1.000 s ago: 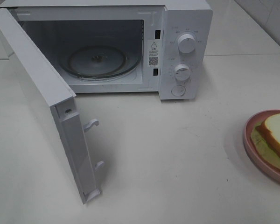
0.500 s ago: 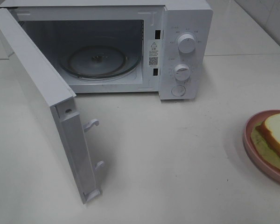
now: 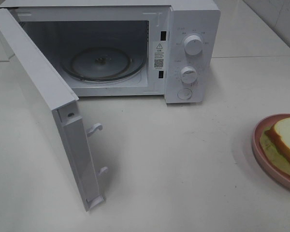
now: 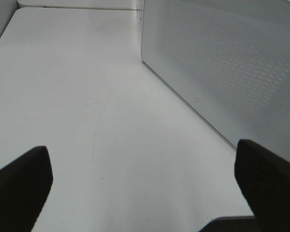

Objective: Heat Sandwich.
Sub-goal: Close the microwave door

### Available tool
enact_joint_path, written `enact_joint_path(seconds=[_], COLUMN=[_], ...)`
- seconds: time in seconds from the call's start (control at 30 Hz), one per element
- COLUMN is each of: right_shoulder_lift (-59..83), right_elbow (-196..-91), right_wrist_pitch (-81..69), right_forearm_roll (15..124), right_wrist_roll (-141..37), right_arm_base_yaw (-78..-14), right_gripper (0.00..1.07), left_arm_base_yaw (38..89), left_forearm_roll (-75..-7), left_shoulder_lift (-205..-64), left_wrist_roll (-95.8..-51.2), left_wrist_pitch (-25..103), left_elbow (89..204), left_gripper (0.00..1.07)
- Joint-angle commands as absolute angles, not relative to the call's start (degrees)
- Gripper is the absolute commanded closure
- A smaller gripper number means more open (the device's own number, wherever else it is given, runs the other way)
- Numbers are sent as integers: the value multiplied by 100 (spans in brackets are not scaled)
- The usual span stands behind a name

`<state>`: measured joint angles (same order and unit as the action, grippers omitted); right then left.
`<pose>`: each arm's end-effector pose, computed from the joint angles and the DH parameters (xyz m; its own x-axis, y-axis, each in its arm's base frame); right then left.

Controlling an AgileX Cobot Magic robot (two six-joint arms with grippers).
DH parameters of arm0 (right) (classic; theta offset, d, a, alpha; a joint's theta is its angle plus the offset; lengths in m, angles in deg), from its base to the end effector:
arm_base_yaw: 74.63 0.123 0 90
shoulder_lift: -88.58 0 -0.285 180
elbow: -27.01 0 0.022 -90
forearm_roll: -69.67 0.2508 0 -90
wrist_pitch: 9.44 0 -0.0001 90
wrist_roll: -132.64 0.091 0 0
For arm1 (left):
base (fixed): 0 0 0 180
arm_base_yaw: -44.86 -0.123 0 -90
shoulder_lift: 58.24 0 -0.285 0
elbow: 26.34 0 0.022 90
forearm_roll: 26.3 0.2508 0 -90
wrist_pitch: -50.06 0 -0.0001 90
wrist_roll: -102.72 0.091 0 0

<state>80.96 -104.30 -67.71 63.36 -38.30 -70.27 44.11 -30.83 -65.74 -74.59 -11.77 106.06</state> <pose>-0.0029 -0.0088 0.2807 -0.4093 0.0685 -0.9098 0.0503 0.9974 0.0525 -0.0084 -0.0065 0.2806 -0.4512 0.0036 -0.8924 0.0534 0.9983 -0.0229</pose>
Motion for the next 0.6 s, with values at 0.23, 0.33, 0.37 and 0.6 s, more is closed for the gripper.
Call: enact_joint_path(seconds=[0.23, 0.33, 0.37, 0.6], right_shoulder_lift=[8257, 8257, 8257, 8257], right_elbow=[-10430, -10430, -10430, -10430], right_wrist_pitch=[-6691, -6691, -6691, -6691], right_forearm_roll=[6331, 6331, 6331, 6331], right_wrist_roll=[-3825, -3825, -3825, -3825], right_arm_base_yaw=[-7062, -7062, -7062, -7062], right_gripper=[31, 31, 31, 31], left_arm_base_yaw=[4394, 4394, 4394, 4394], left_forearm_roll=[-3089, -3089, -3089, -3089], left_shoulder_lift=[-6534, -6534, -6534, -6534], left_wrist_roll=[-7453, -7453, -7453, -7453], left_wrist_pitch=[-1125, -1125, -1125, -1125], left_elbow=[10595, 10595, 10595, 10595], left_gripper=[10, 10, 10, 10])
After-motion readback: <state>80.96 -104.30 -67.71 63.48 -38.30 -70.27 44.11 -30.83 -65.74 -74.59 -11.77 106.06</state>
